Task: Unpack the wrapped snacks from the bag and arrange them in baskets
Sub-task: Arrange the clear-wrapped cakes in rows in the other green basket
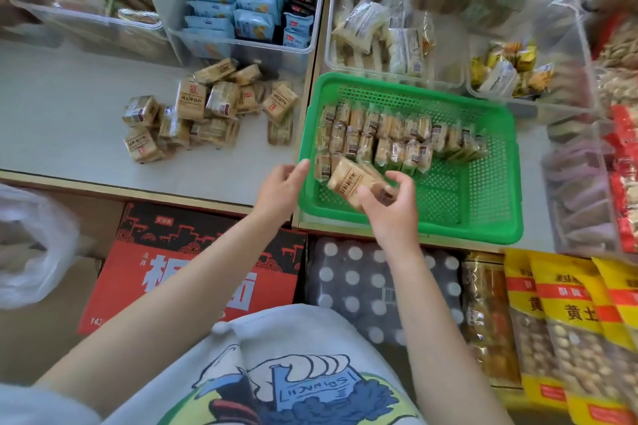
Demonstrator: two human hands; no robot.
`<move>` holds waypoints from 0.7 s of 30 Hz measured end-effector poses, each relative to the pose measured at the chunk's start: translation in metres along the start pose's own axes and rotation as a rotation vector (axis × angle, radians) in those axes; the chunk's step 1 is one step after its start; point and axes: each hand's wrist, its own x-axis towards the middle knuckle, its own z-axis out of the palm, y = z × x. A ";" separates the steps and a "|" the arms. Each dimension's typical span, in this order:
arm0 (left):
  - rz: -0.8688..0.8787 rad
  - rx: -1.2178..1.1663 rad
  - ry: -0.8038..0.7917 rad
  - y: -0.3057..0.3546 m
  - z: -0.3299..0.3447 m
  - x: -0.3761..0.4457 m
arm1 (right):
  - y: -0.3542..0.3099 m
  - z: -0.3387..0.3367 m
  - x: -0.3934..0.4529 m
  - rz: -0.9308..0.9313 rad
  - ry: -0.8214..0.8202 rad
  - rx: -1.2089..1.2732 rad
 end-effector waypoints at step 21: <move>-0.040 0.183 -0.059 -0.041 -0.007 0.035 | 0.013 0.077 0.074 0.171 -0.128 -0.777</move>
